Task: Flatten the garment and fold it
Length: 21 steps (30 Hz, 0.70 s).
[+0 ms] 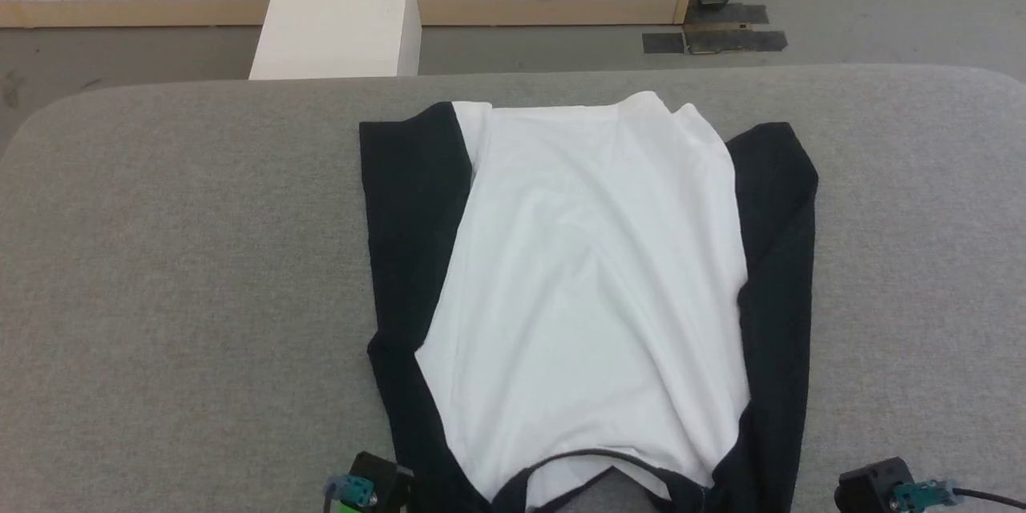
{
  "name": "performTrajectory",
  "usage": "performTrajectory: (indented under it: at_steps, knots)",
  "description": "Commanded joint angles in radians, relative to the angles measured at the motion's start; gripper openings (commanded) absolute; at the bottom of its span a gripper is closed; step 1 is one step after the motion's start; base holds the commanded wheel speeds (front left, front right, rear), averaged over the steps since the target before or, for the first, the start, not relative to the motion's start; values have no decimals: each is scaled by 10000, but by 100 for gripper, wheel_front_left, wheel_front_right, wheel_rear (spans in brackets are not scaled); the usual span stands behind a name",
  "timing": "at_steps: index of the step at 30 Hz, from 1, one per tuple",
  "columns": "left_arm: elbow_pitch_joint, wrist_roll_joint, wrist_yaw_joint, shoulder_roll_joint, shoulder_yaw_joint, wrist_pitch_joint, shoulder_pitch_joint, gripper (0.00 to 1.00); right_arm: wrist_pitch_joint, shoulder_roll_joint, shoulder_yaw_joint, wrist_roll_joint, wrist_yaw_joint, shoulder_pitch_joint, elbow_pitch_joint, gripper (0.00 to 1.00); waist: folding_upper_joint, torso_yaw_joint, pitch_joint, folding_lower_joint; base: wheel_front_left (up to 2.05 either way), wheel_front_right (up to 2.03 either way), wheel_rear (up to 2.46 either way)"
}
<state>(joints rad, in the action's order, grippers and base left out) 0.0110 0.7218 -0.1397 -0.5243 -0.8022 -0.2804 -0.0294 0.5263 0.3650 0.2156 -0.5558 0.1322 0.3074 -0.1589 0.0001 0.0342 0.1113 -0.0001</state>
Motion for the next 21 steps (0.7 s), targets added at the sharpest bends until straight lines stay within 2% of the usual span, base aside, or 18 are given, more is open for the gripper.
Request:
performTrajectory:
  at_steps: [1, 2, 3, 4, 5, 8, 12, 16, 21]
  knots:
    - [-224, 18, 100, 72, -7, 78, -187, 54, -168, -52, 60, -72, -15, -230, 201, 17, -1, -50, -19, 1, 0, 0, 0]
    - [-354, 43, 109, 121, 2, 133, -186, 74, -264, -52, 103, -80, -15, -294, 339, 21, -1, -67, -25, 1, 0, 0, 0]
    - [-461, 56, 109, 161, 12, 189, -183, 96, -360, -53, 141, -91, -15, -347, 473, 38, -1, -84, -28, 1, 0, 0, 0]
    - [-591, 43, 79, 199, 30, 275, -178, 100, -518, -67, 160, -116, -15, -415, 649, 93, -1, -111, -26, 1, 0, 0, 0]
    - [-650, 20, 25, 228, 65, 371, -173, 100, -625, -68, 177, -120, -15, -458, 736, 100, -1, -124, -22, 1, 0, 0, 0]
    - [-667, 49, -154, 315, 258, 742, -80, 100, -988, -63, 226, -174, -15, -563, 847, 100, -1, -159, -13, 1, 0, 0, 0]
    - [-87, 342, -614, 389, 892, 1508, 318, 100, -1506, -149, -105, -315, -15, -567, 508, 100, -1, -213, 7, 1, 0, 0, 0]
    - [1088, 367, -1320, 231, 1795, 2493, 713, 100, -2042, -420, -1051, -107, -15, -484, -248, 100, -1, -251, 109, 1, 0, 0, 0]
    - [2141, -434, -2264, 221, 2844, 4206, 622, 100, -3172, -1298, -2531, 981, -15, -729, -1298, 100, -1, -336, 363, 1, 0, 0, 0]
